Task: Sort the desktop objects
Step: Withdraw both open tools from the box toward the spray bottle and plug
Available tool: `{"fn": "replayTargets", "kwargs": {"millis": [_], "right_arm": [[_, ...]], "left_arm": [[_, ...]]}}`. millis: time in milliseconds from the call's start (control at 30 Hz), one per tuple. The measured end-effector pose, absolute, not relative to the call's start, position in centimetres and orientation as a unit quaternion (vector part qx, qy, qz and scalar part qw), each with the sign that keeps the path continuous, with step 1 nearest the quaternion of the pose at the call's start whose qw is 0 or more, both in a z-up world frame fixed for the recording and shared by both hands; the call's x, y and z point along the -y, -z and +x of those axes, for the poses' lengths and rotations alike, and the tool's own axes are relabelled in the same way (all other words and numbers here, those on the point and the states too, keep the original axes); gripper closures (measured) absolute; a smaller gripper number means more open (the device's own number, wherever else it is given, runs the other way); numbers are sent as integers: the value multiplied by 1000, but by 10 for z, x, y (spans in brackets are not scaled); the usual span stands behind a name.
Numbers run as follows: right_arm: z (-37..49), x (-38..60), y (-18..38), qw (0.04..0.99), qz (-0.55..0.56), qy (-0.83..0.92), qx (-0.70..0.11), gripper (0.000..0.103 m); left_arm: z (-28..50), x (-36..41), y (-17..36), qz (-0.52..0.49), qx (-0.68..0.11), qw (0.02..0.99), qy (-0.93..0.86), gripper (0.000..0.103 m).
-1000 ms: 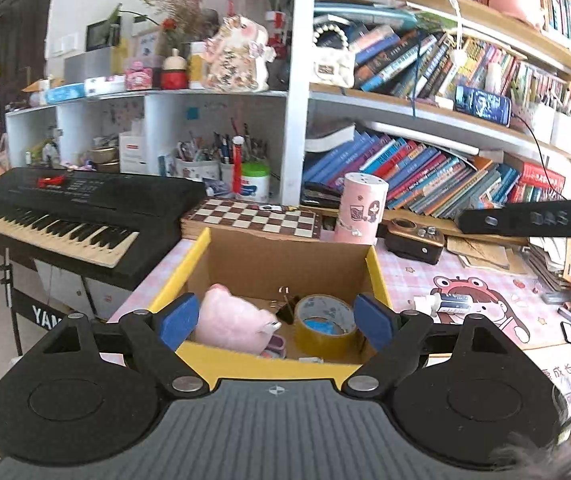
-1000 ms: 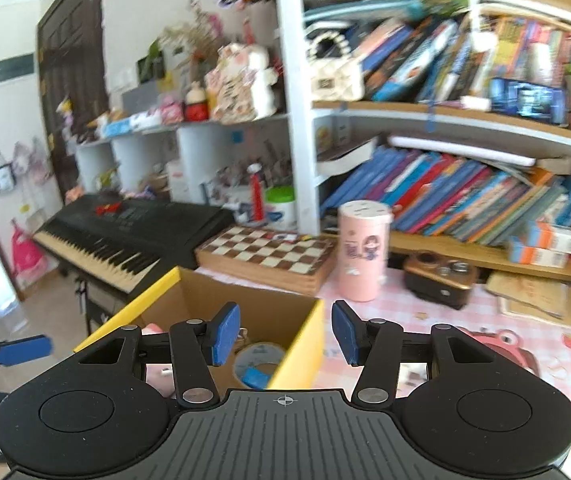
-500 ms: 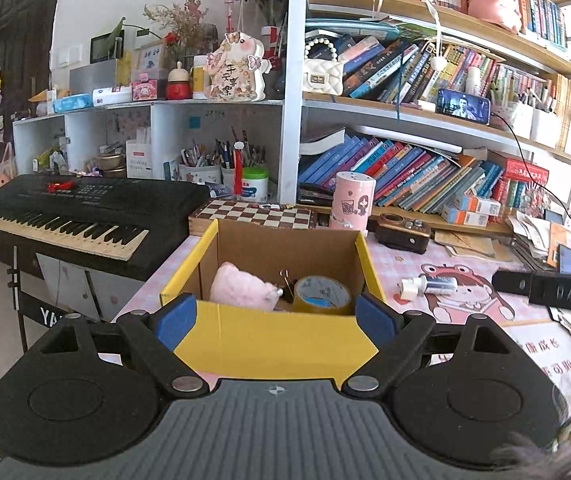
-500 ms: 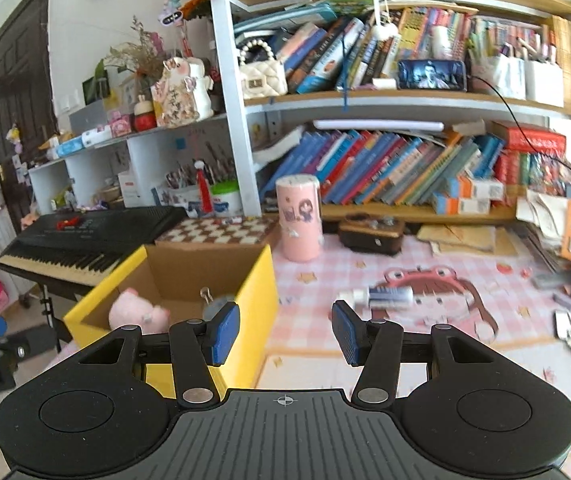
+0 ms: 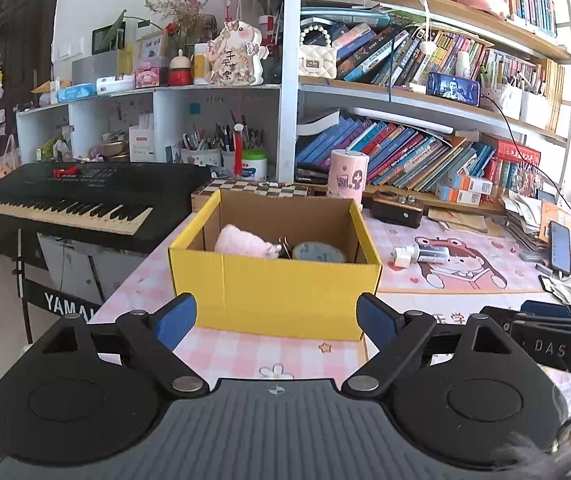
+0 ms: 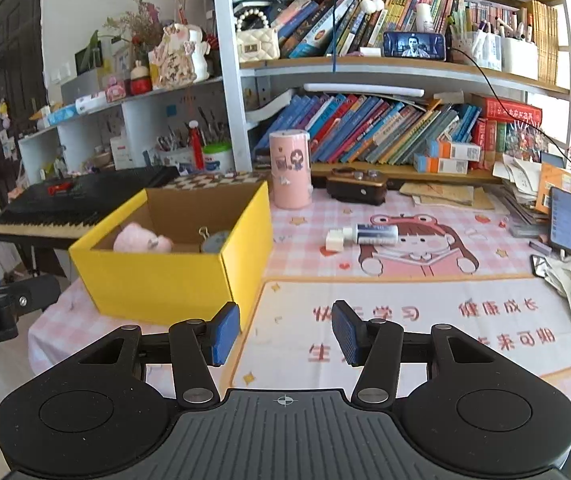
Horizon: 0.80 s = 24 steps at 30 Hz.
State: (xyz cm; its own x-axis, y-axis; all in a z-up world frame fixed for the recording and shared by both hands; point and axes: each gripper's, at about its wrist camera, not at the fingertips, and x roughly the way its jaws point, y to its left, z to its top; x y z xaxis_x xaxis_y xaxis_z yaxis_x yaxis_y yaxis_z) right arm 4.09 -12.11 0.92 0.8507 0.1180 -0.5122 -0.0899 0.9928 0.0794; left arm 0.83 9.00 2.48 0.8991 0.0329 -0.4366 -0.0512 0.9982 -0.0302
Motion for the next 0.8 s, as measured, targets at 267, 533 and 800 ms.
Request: {"fn": "replayTargets", "kwargs": {"millis": [267, 533, 800], "right_arm": [[25, 113, -4, 959, 8, -57, -277, 50], [15, 123, 1, 957, 10, -33, -289, 45], [19, 136, 4, 954, 14, -17, -298, 44]], "left_arm": [[2, -81, -15, -20, -239, 971, -1, 12], [7, -63, -6, -12, -258, 966, 32, 8], [21, -45, -3, -7, -264, 963, 50, 5]]}}
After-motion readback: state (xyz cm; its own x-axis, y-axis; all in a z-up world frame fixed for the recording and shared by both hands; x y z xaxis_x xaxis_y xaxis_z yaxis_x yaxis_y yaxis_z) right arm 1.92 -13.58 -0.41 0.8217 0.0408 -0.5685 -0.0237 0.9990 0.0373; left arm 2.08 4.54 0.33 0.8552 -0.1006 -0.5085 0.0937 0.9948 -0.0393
